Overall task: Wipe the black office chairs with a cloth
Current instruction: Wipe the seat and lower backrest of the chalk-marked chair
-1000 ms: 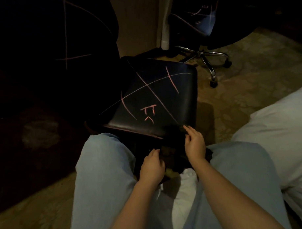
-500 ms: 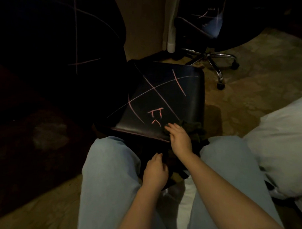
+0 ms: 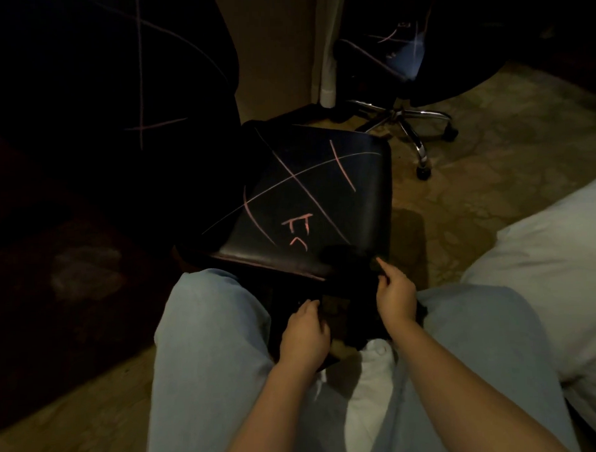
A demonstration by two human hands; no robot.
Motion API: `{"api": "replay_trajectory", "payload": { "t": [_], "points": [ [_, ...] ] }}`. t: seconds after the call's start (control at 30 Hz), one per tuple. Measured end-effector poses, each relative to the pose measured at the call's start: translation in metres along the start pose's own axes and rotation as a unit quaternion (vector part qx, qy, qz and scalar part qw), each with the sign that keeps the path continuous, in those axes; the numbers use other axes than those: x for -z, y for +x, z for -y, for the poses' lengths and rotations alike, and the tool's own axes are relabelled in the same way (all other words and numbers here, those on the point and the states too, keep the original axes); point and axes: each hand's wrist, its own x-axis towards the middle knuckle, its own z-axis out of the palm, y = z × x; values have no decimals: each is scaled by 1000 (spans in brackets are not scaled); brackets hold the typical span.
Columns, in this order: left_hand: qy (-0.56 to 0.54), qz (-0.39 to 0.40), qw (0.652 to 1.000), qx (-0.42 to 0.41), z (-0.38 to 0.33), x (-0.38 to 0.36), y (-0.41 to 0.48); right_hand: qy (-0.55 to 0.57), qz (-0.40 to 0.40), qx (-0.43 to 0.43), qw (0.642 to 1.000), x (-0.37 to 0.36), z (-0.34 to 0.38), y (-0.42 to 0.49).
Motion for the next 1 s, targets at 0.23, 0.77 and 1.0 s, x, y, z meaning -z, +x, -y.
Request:
{"api": "replay_trajectory", "payload": {
  "t": [0.23, 0.77, 1.0],
  "points": [
    [4, 0, 1000, 6, -1, 0, -4, -49, 13, 31, 998, -9, 13, -12],
    [-6, -19, 1000, 23, 9, 5, -7, -174, 84, 266, 944, -26, 21, -31],
    [-21, -24, 999, 22, 12, 10, -10, -188, 68, 241, 950, -12, -1, -21]
  ]
}}
